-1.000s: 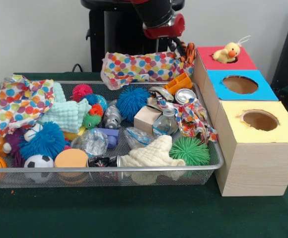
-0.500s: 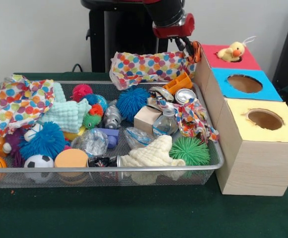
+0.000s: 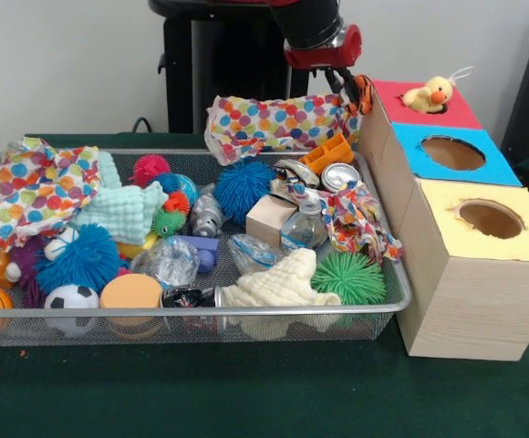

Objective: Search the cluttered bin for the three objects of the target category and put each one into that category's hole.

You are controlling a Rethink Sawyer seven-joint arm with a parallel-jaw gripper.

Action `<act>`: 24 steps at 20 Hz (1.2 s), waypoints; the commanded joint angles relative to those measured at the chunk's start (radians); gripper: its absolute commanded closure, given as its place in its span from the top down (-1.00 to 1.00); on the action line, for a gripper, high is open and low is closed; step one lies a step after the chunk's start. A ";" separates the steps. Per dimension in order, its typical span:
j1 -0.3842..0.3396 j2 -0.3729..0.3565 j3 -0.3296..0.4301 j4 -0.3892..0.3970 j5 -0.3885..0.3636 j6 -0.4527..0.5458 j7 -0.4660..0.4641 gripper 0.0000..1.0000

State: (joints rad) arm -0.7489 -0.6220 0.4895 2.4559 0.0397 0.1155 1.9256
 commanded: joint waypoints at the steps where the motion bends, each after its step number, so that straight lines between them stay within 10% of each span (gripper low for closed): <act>1: 0.015 -0.021 0.110 -0.015 0.098 -0.047 0.265 -1.00; 24: -0.110 -0.118 0.015 -0.066 0.018 0.209 0.055 -1.00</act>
State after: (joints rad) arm -0.8232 -0.7205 0.4791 2.4719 0.0492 0.2195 1.9256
